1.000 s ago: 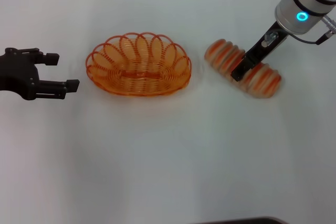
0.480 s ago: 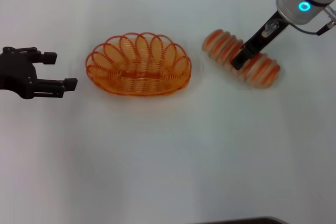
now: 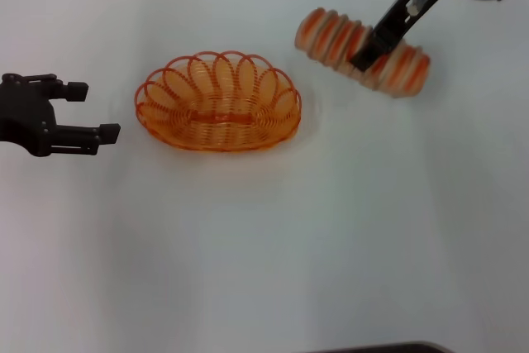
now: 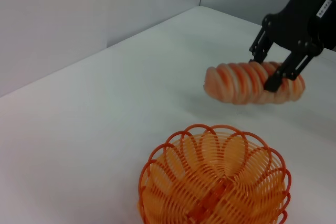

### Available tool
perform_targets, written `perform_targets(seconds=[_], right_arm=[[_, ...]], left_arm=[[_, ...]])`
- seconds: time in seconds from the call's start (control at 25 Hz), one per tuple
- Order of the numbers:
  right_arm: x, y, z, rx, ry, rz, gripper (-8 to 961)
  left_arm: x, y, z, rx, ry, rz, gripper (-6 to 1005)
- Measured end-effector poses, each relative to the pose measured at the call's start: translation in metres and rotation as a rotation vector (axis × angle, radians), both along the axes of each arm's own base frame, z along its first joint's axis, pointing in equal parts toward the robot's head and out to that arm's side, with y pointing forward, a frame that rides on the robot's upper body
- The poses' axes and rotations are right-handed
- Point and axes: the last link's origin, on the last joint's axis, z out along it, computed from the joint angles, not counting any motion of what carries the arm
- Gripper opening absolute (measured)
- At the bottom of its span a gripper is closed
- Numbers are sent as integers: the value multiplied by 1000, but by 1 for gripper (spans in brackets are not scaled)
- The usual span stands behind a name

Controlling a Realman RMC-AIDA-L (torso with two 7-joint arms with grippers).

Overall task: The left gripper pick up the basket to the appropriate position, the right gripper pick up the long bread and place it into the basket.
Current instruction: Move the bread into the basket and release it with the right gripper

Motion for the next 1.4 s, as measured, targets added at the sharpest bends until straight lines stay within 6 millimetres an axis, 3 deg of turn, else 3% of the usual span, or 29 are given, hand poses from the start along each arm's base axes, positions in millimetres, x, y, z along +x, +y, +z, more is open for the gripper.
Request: perform_targets(seconds=[0.48, 0.8, 1.4], right_arm=[[-36, 15, -5, -15, 32, 242, 482], [-68, 5, -20, -125, 137, 345, 384], [-82, -12, -46, -271, 68, 472, 313]], left_arm=[[1, 0, -2, 0, -8, 0, 867], [3, 2, -1, 6, -5, -4, 867], [6, 5, -2, 9, -8, -14, 867]])
